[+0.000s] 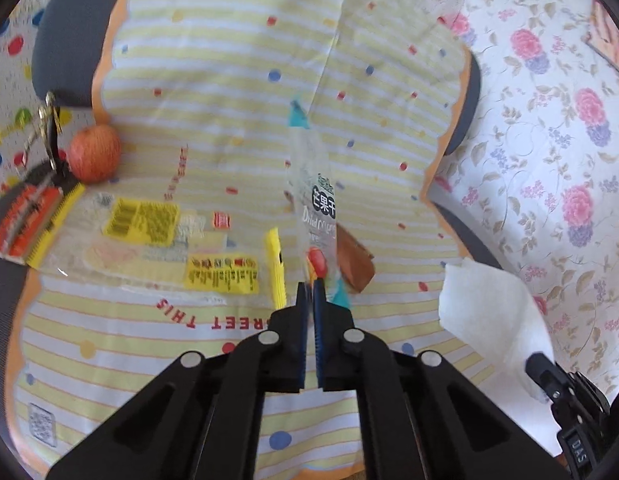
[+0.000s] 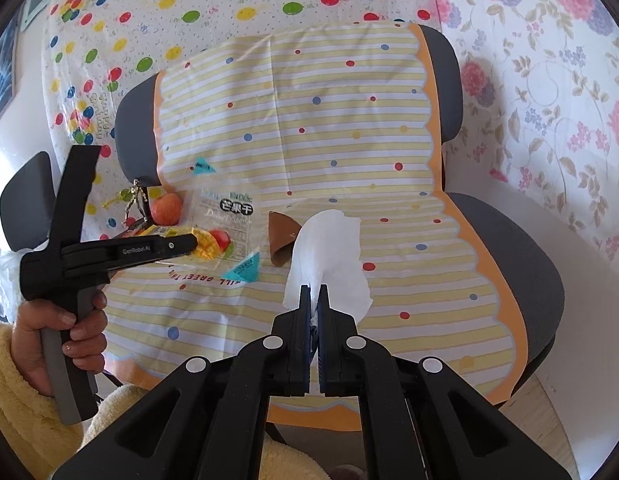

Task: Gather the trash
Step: 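Grasp the white tissue with the right tool while the left tool grasps a thin strip, then carry the tissue and strip to the pink bin and release both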

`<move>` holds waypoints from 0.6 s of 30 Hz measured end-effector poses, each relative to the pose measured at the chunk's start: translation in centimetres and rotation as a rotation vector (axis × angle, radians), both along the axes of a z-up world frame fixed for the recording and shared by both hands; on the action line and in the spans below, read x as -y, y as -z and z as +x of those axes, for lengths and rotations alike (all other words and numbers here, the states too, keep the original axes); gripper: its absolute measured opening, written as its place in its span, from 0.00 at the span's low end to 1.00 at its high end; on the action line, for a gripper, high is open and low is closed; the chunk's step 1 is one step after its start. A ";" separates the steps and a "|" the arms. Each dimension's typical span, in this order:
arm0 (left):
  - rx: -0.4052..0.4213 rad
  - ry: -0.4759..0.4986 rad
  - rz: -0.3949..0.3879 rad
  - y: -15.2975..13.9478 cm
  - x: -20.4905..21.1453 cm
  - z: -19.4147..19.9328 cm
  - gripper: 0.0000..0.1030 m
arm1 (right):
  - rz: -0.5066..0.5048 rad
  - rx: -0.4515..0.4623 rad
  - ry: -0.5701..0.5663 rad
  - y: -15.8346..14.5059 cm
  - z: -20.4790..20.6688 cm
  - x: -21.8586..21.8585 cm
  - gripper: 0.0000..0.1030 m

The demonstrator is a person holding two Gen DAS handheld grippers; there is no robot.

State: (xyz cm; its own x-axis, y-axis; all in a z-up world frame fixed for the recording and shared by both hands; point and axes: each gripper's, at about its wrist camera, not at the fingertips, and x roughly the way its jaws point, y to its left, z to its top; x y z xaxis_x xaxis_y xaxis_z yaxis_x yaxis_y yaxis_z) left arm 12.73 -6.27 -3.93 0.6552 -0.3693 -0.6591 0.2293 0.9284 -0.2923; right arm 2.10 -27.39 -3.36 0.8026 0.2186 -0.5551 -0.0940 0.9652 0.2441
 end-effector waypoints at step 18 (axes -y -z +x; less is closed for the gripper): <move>0.126 0.152 0.184 -2.4 1.2 -13.1 0.00 | 0.020 -0.001 0.012 -0.8 -5.7 0.3 0.03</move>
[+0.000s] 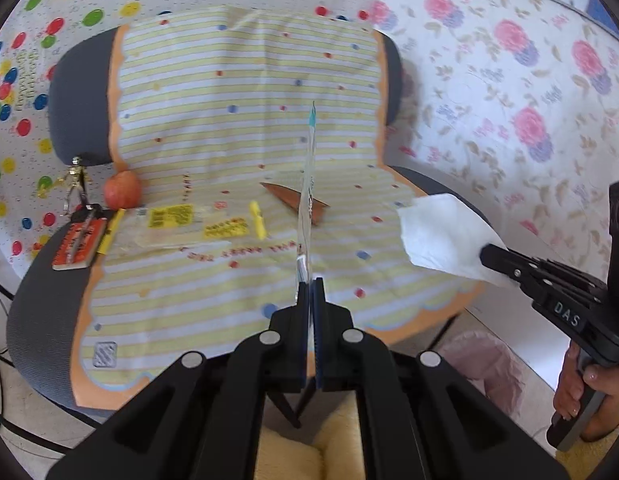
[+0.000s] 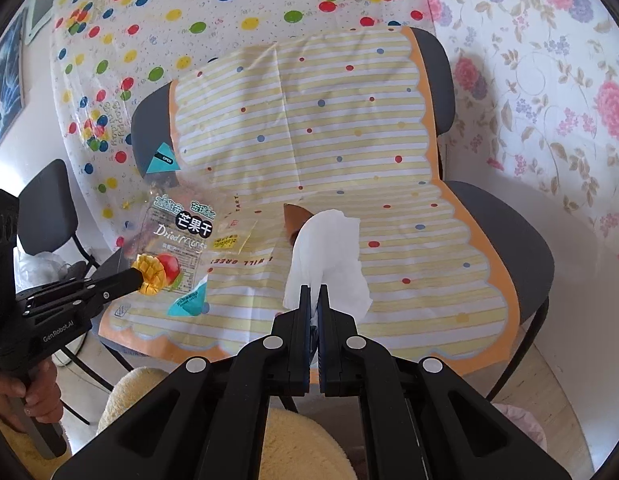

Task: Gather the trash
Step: 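Carry the tissue and strip to the pink bin and release both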

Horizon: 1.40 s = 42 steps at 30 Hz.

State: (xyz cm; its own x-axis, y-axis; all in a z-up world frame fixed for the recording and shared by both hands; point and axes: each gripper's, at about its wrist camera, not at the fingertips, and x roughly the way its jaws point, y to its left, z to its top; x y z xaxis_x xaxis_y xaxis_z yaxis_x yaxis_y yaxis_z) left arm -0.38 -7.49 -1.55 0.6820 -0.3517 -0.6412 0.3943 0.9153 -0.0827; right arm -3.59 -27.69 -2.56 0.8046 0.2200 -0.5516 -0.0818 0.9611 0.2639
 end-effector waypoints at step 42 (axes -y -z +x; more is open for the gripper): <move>-0.184 0.406 0.044 7.0 14.8 -6.7 0.00 | 0.098 -0.362 0.413 11.9 -13.8 12.7 0.26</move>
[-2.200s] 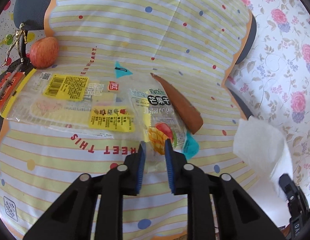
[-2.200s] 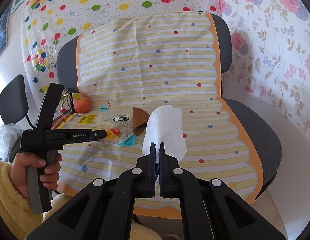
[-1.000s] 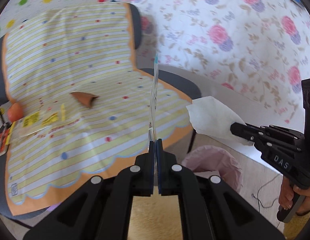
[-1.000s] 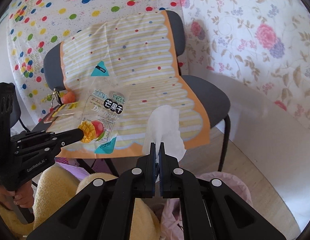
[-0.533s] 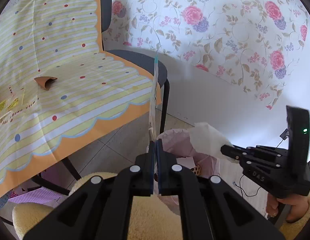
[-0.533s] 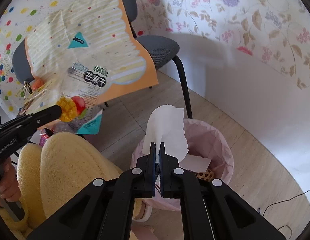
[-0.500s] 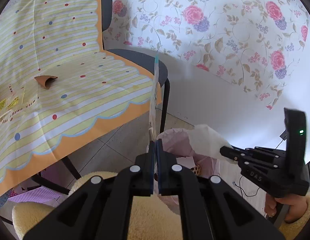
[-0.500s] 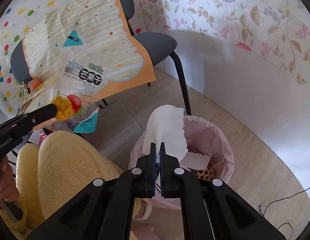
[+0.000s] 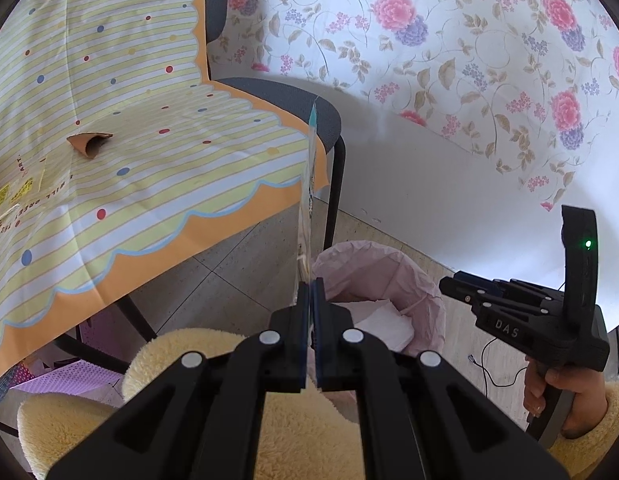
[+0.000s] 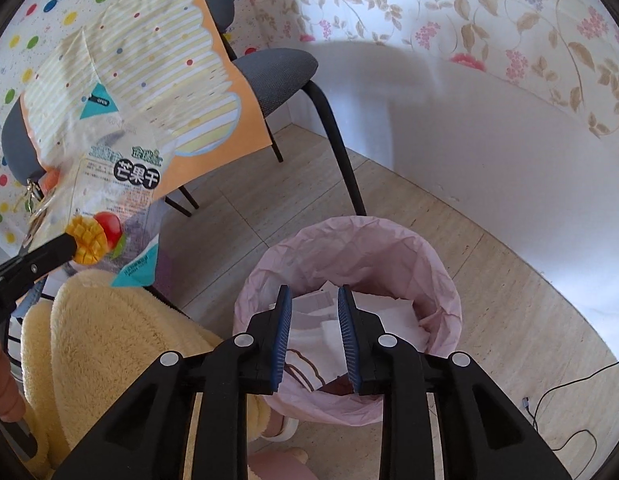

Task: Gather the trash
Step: 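Carry the tissue and strip to the pink bin and release both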

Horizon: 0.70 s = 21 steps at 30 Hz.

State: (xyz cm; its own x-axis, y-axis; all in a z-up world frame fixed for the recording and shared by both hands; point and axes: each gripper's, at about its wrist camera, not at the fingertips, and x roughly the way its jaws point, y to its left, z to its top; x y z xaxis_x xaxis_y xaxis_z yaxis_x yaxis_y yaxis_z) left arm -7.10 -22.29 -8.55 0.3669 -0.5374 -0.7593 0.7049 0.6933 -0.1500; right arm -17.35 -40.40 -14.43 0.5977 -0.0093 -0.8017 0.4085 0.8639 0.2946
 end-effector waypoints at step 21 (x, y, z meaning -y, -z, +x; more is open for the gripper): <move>-0.174 0.246 0.125 6.8 9.3 -1.7 0.03 | -0.051 0.092 0.099 -2.6 -3.7 3.0 0.26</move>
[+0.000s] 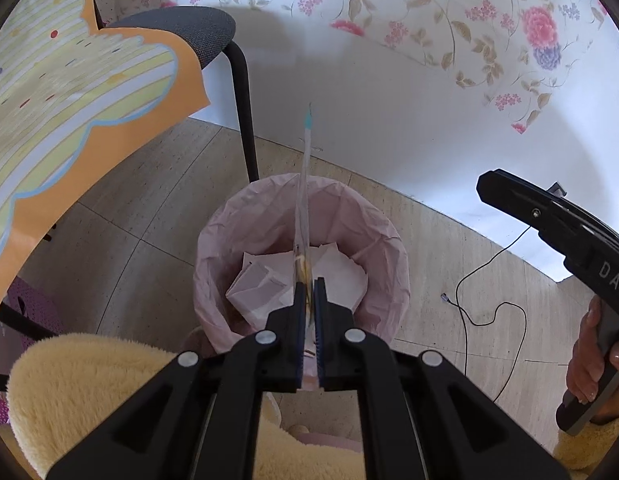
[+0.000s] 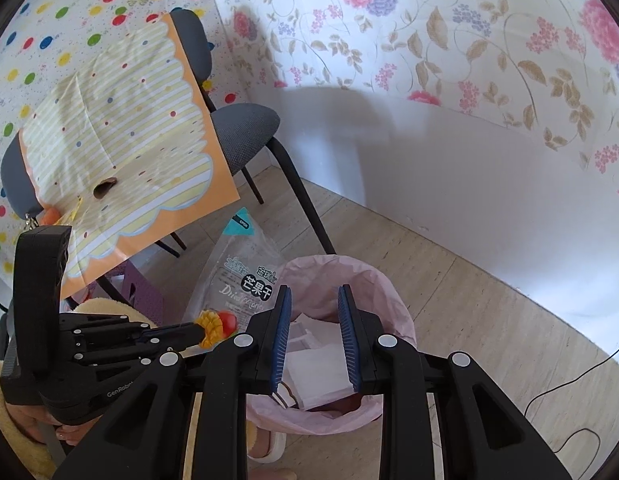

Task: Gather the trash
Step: 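Carry the tissue and strip to the pink bin and release both, then move both tools back over the chair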

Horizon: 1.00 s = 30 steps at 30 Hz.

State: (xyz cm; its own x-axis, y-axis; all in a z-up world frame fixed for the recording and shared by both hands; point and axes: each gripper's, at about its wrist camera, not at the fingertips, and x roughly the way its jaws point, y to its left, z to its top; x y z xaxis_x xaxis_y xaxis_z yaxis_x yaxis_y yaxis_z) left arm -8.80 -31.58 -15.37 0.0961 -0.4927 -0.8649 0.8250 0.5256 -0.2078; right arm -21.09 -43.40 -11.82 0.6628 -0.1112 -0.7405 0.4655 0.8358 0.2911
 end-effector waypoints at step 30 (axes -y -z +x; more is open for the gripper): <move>0.258 -0.408 -0.072 -8.0 -14.0 4.6 0.53 | -0.035 0.057 -0.270 -5.0 7.1 -7.7 0.32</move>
State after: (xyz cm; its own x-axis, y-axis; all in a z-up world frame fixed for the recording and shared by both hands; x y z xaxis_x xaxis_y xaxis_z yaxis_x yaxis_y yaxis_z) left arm -4.24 -17.63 -7.40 0.5005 -0.4282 -0.7524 0.5843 0.8084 -0.0713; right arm -13.97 -35.72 -6.80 0.7125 0.0503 -0.6999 0.2082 0.9374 0.2793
